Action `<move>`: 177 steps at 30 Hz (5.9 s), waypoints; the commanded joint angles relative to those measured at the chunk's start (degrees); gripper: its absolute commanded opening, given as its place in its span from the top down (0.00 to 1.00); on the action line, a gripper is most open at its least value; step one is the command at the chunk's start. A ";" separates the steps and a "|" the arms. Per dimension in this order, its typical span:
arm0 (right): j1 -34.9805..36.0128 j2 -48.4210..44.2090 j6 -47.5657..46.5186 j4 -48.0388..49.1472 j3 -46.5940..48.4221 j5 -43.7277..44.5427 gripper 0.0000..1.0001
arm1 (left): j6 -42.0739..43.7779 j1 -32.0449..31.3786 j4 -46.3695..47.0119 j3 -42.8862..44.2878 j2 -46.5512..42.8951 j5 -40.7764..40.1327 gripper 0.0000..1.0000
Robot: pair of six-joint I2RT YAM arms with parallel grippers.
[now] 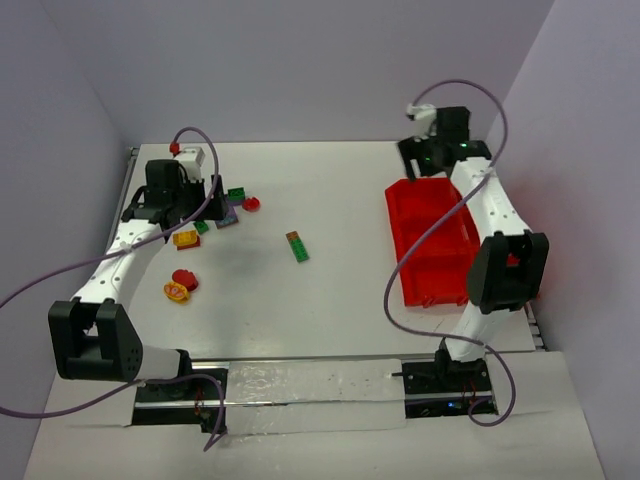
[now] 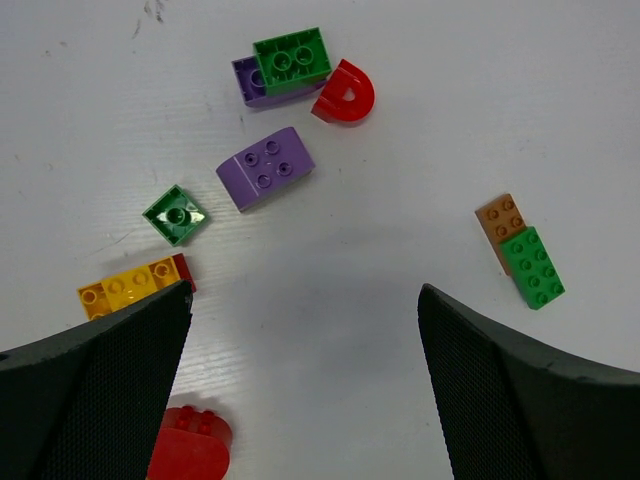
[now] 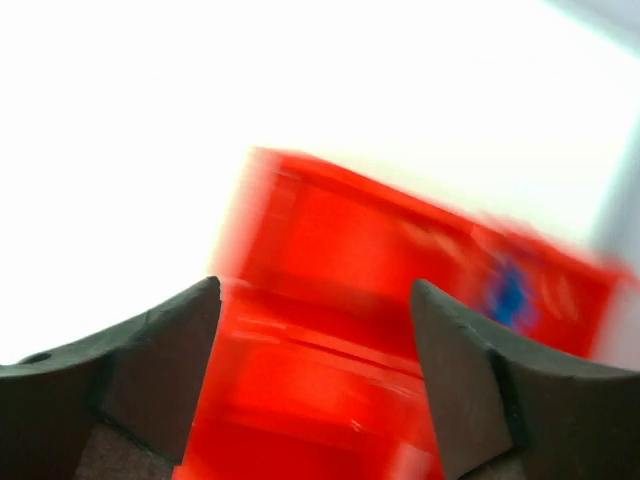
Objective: Sort the legos into containers by color
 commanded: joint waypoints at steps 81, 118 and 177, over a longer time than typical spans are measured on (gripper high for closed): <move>42.78 2.21 14.24 4.57 -6.63 -5.14 1.00 | -25.77 -1.19 15.63 -2.28 9.44 44.97 0.19; 43.48 -1.03 15.19 4.35 -4.17 -3.43 1.00 | -23.68 -6.57 11.60 -2.28 13.07 43.02 0.98; -24.31 -3.99 -11.03 -1.93 -16.04 4.09 0.99 | -9.88 -9.18 8.64 -1.49 1.40 18.98 1.00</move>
